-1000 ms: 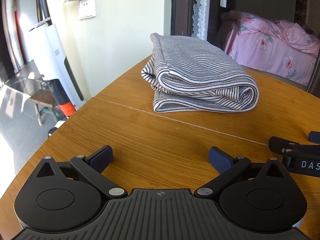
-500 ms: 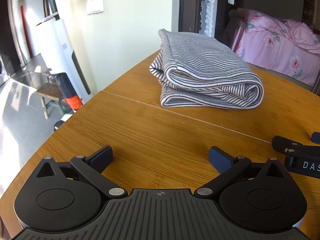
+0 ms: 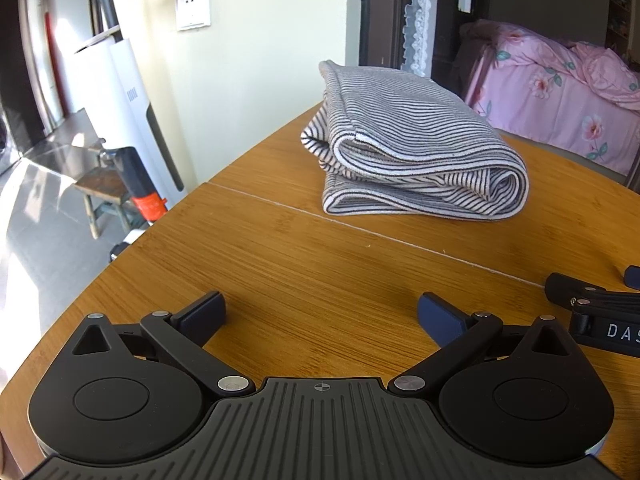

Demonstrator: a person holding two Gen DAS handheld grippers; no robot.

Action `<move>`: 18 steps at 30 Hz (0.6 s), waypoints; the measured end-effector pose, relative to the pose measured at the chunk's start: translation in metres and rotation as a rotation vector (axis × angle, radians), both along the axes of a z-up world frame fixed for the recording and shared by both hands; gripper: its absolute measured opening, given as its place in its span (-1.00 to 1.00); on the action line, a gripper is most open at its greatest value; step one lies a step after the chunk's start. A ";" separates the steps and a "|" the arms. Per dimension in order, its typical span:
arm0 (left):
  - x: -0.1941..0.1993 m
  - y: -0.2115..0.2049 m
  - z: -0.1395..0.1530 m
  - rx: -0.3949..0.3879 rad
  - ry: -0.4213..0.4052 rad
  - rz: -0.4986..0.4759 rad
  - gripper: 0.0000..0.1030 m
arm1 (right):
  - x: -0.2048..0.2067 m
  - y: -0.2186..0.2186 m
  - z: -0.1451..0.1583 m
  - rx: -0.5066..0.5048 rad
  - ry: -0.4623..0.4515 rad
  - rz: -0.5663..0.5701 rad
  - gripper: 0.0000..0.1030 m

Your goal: Fold clothes

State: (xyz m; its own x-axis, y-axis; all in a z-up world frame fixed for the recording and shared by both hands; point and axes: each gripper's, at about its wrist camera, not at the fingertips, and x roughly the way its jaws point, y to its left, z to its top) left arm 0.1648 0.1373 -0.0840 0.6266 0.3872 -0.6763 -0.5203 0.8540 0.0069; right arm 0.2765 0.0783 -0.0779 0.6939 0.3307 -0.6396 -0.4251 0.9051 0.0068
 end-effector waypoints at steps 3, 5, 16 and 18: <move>-0.001 -0.001 0.000 0.002 -0.006 0.002 1.00 | 0.000 0.000 0.000 0.000 0.000 0.000 1.00; -0.001 -0.001 -0.001 0.004 -0.010 0.004 1.00 | 0.000 0.000 0.000 0.000 0.000 0.000 1.00; -0.002 -0.003 -0.001 0.008 -0.015 0.007 1.00 | 0.000 0.000 0.000 0.000 0.000 0.000 1.00; -0.003 -0.004 -0.002 0.008 -0.015 0.007 1.00 | 0.000 0.000 0.000 0.000 0.000 0.000 1.00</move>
